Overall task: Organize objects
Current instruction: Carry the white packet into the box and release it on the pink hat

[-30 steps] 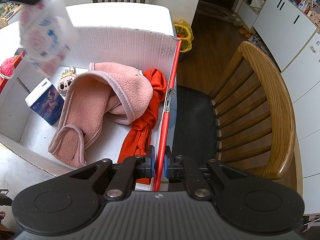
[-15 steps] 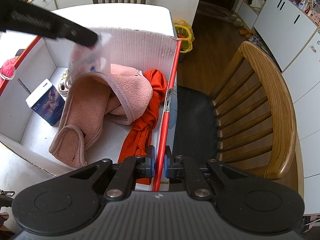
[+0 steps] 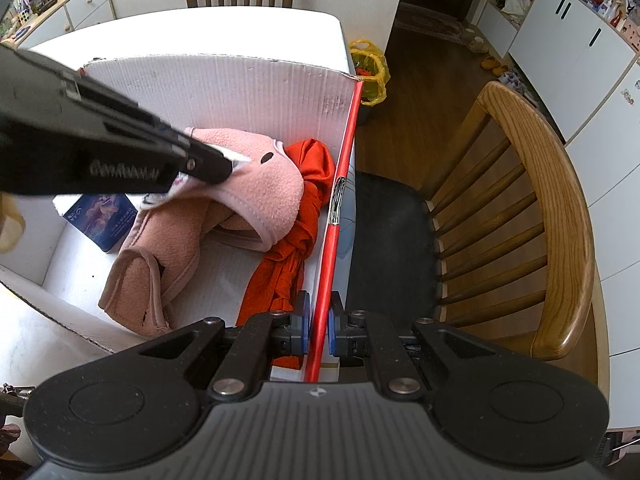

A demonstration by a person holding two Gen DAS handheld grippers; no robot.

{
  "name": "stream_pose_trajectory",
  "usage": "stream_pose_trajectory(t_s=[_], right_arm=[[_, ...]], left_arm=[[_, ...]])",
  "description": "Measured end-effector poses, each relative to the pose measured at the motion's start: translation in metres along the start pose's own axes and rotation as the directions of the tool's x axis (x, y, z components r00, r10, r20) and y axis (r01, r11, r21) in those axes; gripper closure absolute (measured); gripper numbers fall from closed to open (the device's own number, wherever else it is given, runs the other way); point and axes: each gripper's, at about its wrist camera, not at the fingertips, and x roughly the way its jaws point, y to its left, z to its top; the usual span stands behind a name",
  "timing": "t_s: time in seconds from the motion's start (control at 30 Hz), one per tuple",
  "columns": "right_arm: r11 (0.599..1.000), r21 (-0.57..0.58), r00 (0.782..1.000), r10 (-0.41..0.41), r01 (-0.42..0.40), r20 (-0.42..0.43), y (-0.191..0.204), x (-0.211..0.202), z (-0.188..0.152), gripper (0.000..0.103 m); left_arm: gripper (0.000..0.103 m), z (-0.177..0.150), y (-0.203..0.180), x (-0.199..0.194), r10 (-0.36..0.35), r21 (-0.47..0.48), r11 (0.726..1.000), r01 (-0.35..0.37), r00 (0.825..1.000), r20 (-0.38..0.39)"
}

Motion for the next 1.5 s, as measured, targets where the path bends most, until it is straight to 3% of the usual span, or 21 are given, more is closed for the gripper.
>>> stream_pose_trajectory(t_s=[0.17,0.43,0.7,0.8,1.13,1.2,1.5], right_arm=[[1.000,-0.001,1.000,0.000,0.000,0.000,0.001,0.000,0.000,0.094],[1.000,-0.003,1.000,-0.001,0.001,-0.001,0.002,0.001,0.000,0.094],[1.000,-0.002,1.000,-0.001,0.001,0.000,0.002,0.001,0.000,0.095],[1.000,-0.002,1.000,-0.001,0.001,0.000,0.002,0.001,0.000,0.095],[1.000,-0.004,1.000,-0.002,0.002,0.000,0.002,0.001,0.000,0.095],[1.000,-0.002,1.000,-0.001,0.001,0.000,0.002,0.001,0.000,0.095],[1.000,-0.002,1.000,-0.001,0.001,-0.001,0.002,0.001,0.000,0.095]], left_arm=[[0.103,-0.007,0.001,0.004,-0.013,-0.002,1.000,0.013,1.000,-0.014],[0.093,-0.015,0.000,0.005,-0.025,-0.002,1.000,0.025,1.000,-0.014],[0.071,-0.020,0.003,-0.008,-0.043,-0.017,0.999,0.043,0.999,0.003],[0.067,-0.023,0.006,-0.015,-0.039,-0.028,0.999,0.039,0.999,0.014],[0.051,-0.026,0.013,-0.064,-0.024,-0.048,0.998,0.030,0.993,0.117],[0.043,-0.027,0.016,-0.074,-0.014,-0.055,0.998,0.021,0.990,0.138],[0.035,-0.032,0.042,-0.111,0.053,-0.128,0.991,-0.027,0.977,0.205]])
